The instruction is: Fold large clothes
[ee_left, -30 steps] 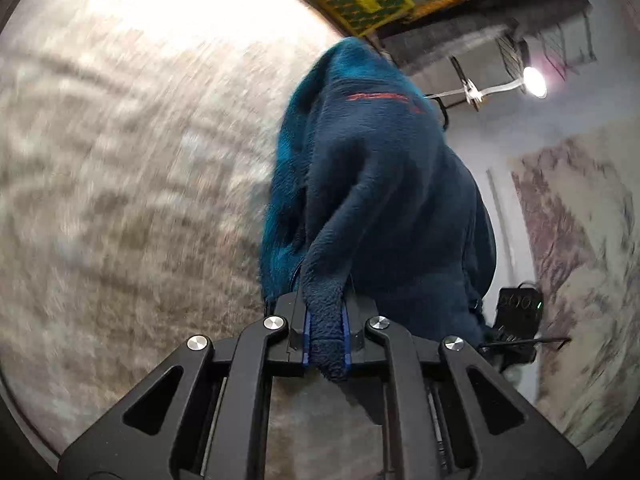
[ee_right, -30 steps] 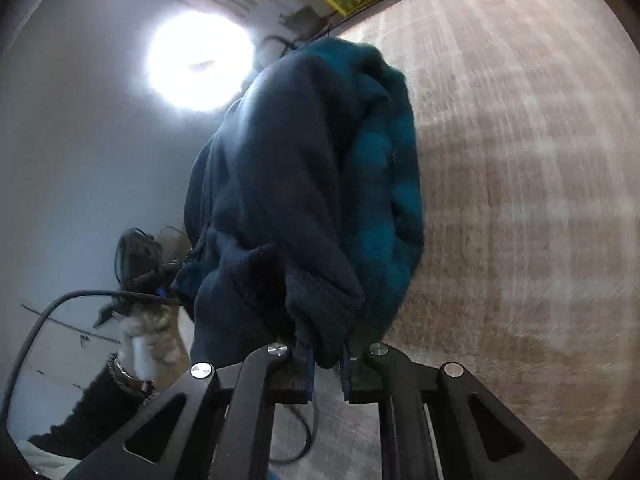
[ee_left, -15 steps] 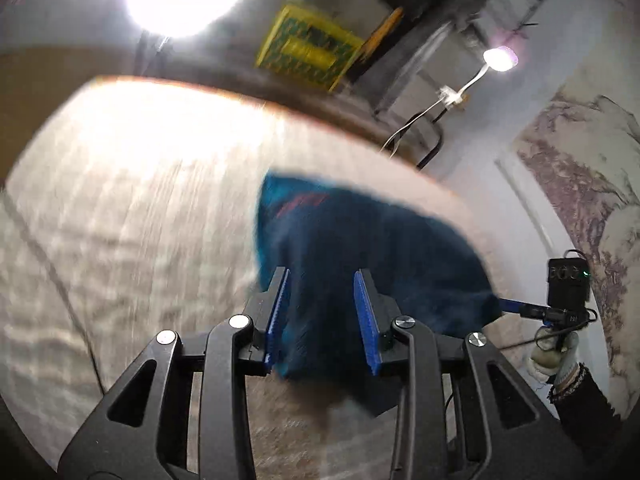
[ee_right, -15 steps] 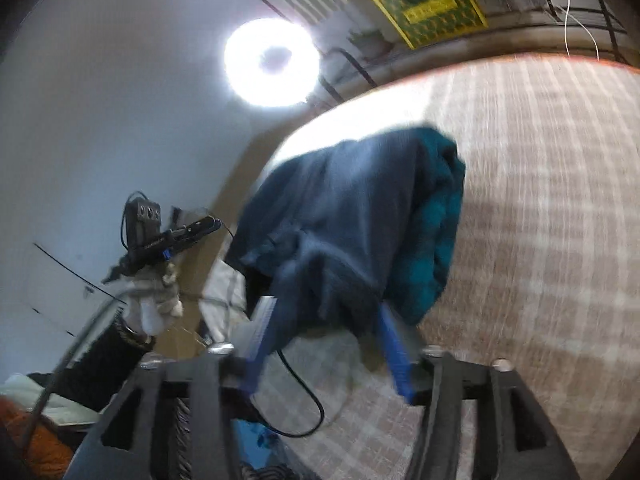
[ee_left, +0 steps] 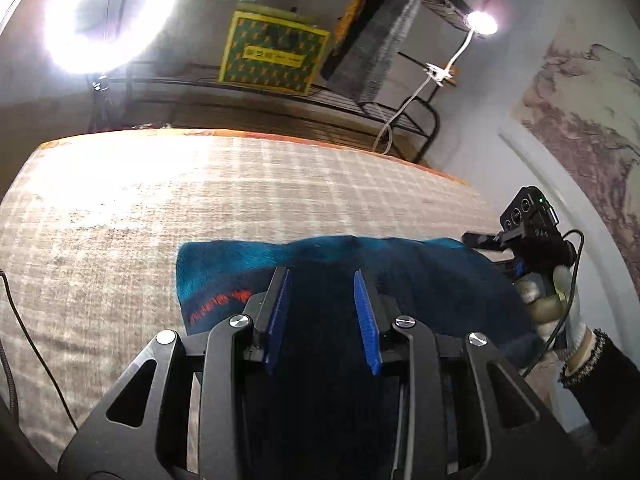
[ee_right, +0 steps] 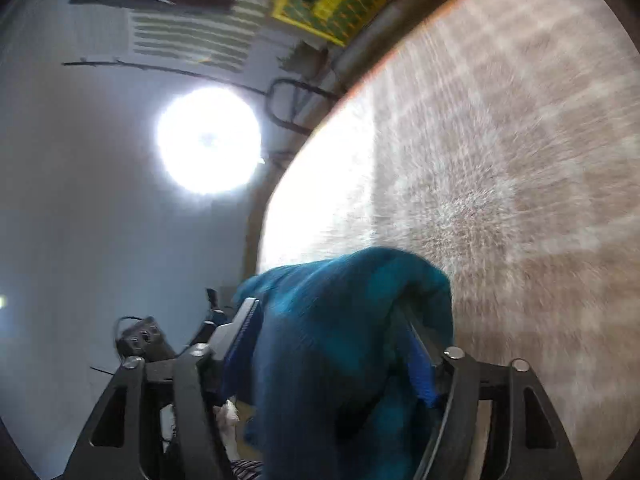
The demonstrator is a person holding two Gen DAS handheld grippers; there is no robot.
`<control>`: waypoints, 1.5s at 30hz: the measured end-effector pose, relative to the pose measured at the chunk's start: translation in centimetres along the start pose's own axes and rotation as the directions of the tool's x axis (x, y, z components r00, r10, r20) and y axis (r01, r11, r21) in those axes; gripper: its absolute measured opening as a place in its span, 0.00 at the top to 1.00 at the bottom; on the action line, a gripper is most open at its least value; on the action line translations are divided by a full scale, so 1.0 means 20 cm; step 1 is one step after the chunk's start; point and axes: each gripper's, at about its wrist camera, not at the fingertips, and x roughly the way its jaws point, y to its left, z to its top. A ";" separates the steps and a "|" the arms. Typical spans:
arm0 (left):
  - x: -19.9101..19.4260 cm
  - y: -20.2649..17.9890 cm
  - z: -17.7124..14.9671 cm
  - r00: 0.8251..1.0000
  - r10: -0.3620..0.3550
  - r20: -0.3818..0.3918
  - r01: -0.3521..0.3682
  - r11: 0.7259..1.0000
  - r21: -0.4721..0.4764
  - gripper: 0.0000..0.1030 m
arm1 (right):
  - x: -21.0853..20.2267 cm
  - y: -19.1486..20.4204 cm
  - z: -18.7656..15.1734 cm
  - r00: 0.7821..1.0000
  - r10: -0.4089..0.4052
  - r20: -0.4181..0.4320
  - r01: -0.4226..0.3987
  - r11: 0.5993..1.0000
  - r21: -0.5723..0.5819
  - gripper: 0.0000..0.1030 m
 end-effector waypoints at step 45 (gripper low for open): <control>-0.57 -0.05 -0.34 0.991 -0.120 -0.059 0.126 0.984 0.125 0.92 | -0.59 0.56 -0.89 0.914 -0.294 0.279 0.401 0.757 -0.516 0.63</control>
